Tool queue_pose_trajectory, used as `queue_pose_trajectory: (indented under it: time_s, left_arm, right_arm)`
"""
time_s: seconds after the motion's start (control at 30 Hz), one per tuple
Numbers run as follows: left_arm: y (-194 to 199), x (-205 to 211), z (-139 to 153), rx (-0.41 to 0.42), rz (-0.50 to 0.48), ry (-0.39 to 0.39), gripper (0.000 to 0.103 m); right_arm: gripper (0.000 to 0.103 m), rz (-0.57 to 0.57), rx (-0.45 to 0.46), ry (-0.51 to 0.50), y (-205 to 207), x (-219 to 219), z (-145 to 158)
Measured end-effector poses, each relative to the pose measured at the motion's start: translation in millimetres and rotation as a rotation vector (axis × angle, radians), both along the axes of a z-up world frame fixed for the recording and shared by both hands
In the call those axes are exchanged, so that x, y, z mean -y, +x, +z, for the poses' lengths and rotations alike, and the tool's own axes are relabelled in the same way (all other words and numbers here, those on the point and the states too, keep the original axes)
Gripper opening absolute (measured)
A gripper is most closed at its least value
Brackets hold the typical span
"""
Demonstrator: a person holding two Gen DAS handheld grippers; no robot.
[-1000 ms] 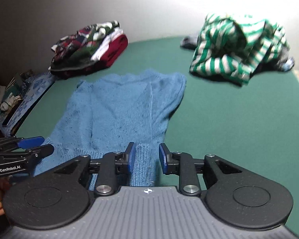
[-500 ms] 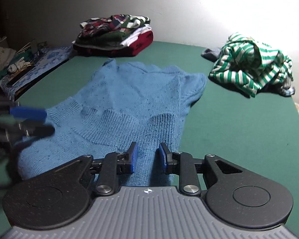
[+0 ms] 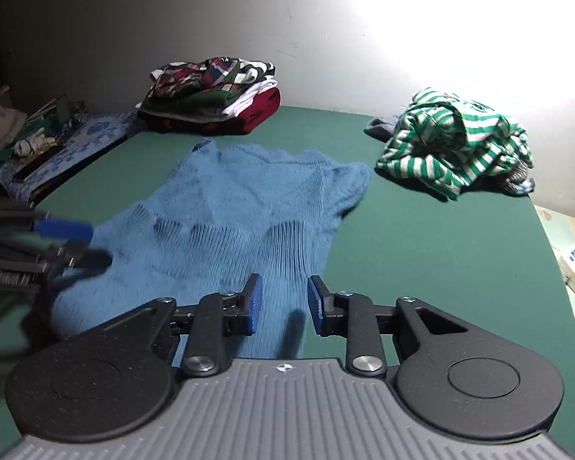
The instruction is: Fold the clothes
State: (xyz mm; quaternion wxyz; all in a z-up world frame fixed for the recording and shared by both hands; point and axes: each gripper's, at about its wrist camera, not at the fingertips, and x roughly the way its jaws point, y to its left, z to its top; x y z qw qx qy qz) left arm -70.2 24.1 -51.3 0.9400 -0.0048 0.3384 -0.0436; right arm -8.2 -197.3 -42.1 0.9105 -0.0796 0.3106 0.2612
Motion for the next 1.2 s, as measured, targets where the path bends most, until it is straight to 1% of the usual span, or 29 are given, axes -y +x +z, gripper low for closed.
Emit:
queue_pose_trajectory:
  time_s: [0.07,0.13,0.23,0.3,0.37,0.47,0.53,0.63,0.67,0.73,0.8,0.87,0.93,1.0,1.1,1.17,1.2]
  left_arm:
    - [4,3,-7,-0.013,0.009,0.016,0.051]
    - [2,3,-12,-0.006,0.003,0.031,0.052]
    - [-1,-3,-14,-0.006,-0.02,0.032,0.052]
    - [0,-6,-13,-0.012,-0.038,0.035,0.052]
    - [3,-7,-9,-0.022,-0.044,0.064,0.052]
    - [-3,-8,3,-0.016,-0.052,0.089,0.05]
    - [-14,-8,14,0.013,-0.05,0.07,0.052]
    - [-28,-4,24,0.025,-0.067,-0.013,0.054]
    - [-30,-1,23,0.015,-0.072,-0.035,0.054]
    - [-32,3,13,-0.014,-0.071,-0.05,0.055]
    - [-34,0,2,-0.034,-0.058,-0.056,0.06]
    - [-37,-8,-4,-0.042,-0.056,-0.081,0.062]
    - [-38,-13,-6,-0.039,-0.068,-0.079,0.062]
    - [-36,-13,-5,-0.038,-0.079,-0.061,0.065]
    - [-31,-11,5,-0.04,-0.085,-0.043,0.064]
    - [-36,-10,16,-0.014,-0.086,-0.036,0.064]
    - [-38,-9,20,-0.004,-0.089,-0.039,0.065]
  right_arm:
    - [0.028,0.018,-0.026,-0.016,-10,-1,-5]
    - [0.026,0.04,-0.035,-0.055,-18,-7,-13]
    - [0.025,0.013,-0.084,-0.076,-17,-5,-23]
    - [0.025,0.007,-0.087,-0.077,-16,-4,-26]
    - [0.025,0.005,-0.088,-0.085,-16,-4,-24]
    - [0.026,0.003,-0.067,-0.056,-26,1,-7]
    - [0.026,0.032,-0.04,-0.048,-40,3,2]
    - [0.026,0.068,-0.038,-0.059,-52,-3,0]
    - [0.025,0.076,-0.047,-0.064,-53,-6,-3]
    - [0.026,0.088,-0.065,-0.073,-54,-12,-10]
    - [0.026,0.083,-0.091,-0.074,-52,-15,-17]
    - [0.027,0.069,-0.112,-0.068,-51,-17,-22]
    - [0.03,0.083,-0.135,-0.077,-51,-19,-28]
    - [0.03,0.097,-0.118,-0.098,-56,-21,-31]
    - [0.03,0.118,-0.124,-0.134,-58,-23,-25]
    - [0.029,0.125,-0.128,-0.109,-57,-20,-14]
    - [0.028,0.115,-0.103,-0.083,-56,-18,-8]
